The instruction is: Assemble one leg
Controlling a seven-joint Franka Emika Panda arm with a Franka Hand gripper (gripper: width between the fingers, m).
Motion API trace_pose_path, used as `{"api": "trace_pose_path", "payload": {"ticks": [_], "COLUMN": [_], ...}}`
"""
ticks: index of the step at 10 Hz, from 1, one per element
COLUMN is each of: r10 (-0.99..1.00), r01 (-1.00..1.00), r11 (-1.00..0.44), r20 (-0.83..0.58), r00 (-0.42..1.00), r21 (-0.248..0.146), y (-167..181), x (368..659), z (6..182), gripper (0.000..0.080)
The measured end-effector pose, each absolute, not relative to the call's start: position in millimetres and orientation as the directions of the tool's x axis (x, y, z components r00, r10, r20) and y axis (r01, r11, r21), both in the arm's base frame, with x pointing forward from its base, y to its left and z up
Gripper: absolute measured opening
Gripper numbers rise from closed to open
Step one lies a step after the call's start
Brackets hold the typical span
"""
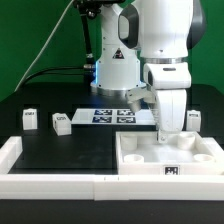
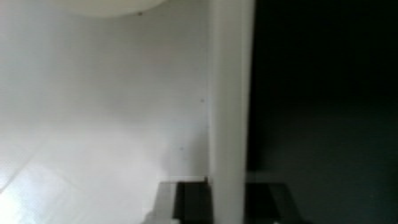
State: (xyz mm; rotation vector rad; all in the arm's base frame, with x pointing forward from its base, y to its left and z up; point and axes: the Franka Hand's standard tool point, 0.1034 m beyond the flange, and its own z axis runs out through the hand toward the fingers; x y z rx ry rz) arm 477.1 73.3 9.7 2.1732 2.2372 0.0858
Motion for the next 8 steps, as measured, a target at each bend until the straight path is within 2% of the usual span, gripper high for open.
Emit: {"api": "trace_pose_path", "payload": {"ticks": [2,3,4,5,6,7,8], "r10": [0.999,0.999,0.999,0.999,0.999,0.999,0.999], "r01": [0.998,0.998,0.998,0.998,0.998,0.998,0.998], "r11": [0.028,0.028,0.027,0.027,0.027,0.027,0.026], "r20": [0.023,0.023,0.023,0.023,0.023,0.023,0.023], "r00": [-0.029,-0.029,-0.029,-0.028,-0.028,-0.028,-0.028], "r21": [0.054,0.054,0.054,0.054,0.054,0.054,0.054], "y": [73.1,73.0,72.8,72.6,72.5,72.4,72.4], "x": [477.1,477.1,477.1,477.2,477.2,477.2,477.2], "z": [9.6,9.6,9.6,9.6,9.6,9.6,9.6], "gripper": [0.0058,0.0257,0.0398,0.0398,0.0572,0.0572,0.0635]}}
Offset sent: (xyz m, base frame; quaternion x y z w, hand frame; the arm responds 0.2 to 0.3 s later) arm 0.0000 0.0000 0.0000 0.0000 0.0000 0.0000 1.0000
